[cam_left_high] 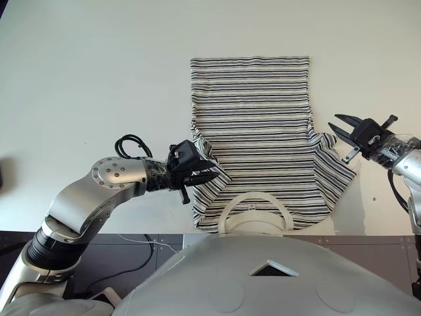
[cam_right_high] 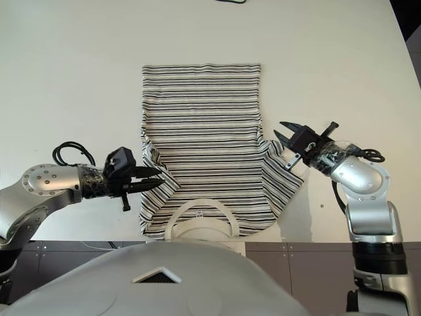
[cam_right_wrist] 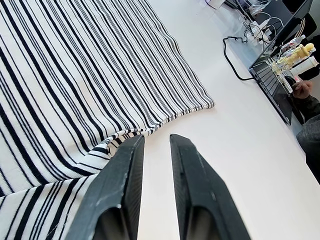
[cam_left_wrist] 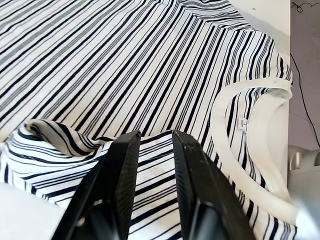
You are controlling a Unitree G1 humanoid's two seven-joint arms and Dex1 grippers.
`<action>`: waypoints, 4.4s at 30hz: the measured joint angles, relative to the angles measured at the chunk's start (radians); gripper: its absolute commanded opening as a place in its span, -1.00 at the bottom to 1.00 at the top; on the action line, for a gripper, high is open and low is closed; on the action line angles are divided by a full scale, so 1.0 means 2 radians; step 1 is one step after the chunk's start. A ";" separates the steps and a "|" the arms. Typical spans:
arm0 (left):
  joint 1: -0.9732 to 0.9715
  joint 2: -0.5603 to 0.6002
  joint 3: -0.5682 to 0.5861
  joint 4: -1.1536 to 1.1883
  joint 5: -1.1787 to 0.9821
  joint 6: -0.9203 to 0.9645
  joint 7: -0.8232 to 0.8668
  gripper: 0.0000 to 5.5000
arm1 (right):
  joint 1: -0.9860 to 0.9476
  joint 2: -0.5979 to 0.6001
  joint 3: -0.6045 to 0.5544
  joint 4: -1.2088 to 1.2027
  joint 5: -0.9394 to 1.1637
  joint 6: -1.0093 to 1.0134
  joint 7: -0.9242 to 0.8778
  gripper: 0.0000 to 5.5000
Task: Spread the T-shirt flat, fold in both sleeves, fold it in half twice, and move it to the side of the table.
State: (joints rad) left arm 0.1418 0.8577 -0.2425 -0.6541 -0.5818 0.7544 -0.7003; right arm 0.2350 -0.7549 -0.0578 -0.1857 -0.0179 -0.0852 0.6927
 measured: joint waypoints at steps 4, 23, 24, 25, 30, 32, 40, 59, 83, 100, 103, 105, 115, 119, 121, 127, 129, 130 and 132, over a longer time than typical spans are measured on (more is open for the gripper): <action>0.003 0.010 0.013 0.027 0.040 -0.064 -0.030 -0.59 | 0.003 0.000 0.000 -0.001 0.000 0.000 0.000 -0.66; 0.027 -0.059 -0.008 0.132 0.221 -0.193 0.026 -0.59 | 0.207 0.018 -0.144 -0.017 0.191 0.099 0.084 -0.66; 0.031 -0.065 -0.009 0.132 0.227 -0.196 0.029 -0.59 | 0.215 0.019 -0.146 -0.014 0.198 0.107 0.089 -0.66; 0.036 -0.069 -0.010 0.132 0.231 -0.199 0.031 -0.59 | 0.221 0.020 -0.147 -0.011 0.200 0.114 0.093 -0.66; 0.061 -0.081 -0.007 0.123 0.239 -0.208 0.042 -0.59 | 0.236 0.039 -0.148 0.000 0.220 0.143 0.094 -0.66; 0.065 -0.084 -0.007 0.115 0.243 -0.214 0.044 -0.59 | 0.236 0.042 -0.148 -0.001 0.229 0.154 0.093 -0.66; 0.070 -0.090 -0.013 0.110 0.281 -0.240 0.048 -0.59 | 0.211 0.069 -0.179 0.000 0.351 0.297 0.076 -0.66; 0.078 -0.096 -0.018 0.132 0.314 -0.271 0.046 -0.57 | 0.210 0.099 -0.212 -0.060 0.401 0.330 0.068 -0.96; 0.078 -0.098 -0.019 0.132 0.332 -0.280 0.036 -0.57 | 0.240 0.082 -0.041 -0.199 0.250 0.258 0.055 -0.96; 0.112 -0.051 0.040 0.073 0.326 -0.332 0.003 -0.57 | 0.253 0.031 -0.158 -0.166 0.324 0.249 0.098 -0.67; 0.186 -0.016 0.080 0.043 0.322 -0.386 -0.017 -0.57 | 0.294 0.010 -0.151 -0.136 0.260 0.199 0.144 -0.67; 0.223 -0.008 0.096 0.031 0.313 -0.415 -0.028 -0.57 | 0.305 0.003 -0.129 -0.124 0.217 0.163 0.154 -0.67; 0.329 0.049 0.154 0.081 0.395 -0.676 -0.058 -0.48 | 0.293 0.012 -0.159 -0.085 0.216 0.149 0.156 -0.66; 0.350 0.047 0.155 0.069 0.460 -0.719 -0.050 -0.31 | 0.268 0.003 -0.159 -0.083 0.219 0.165 0.161 -0.66; 0.360 0.037 0.155 0.024 0.480 -0.717 -0.049 -0.31 | 0.254 0.001 -0.157 -0.083 0.222 0.173 0.161 -0.66; 0.310 0.034 0.162 -0.048 0.483 -0.645 -0.072 -0.31 | 0.236 0.001 -0.144 -0.084 0.222 0.183 0.160 -0.66; 0.285 0.037 0.158 -0.035 0.479 -0.638 -0.074 -0.31 | 0.232 0.001 -0.142 -0.084 0.222 0.184 0.160 -0.66; 0.276 0.040 0.158 -0.017 0.479 -0.640 -0.074 -0.31 | 0.231 0.001 -0.142 -0.084 0.222 0.184 0.160 -0.66; 0.278 0.047 0.158 0.009 0.481 -0.664 -0.070 -0.31 | 0.230 0.001 -0.142 -0.084 0.222 0.184 0.160 -0.66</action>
State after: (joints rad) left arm 0.6980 0.9512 0.0743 -0.6359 0.3800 -0.5745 -0.8410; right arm 0.6949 -0.7525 -0.3412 -0.3536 0.4264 0.2832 1.0123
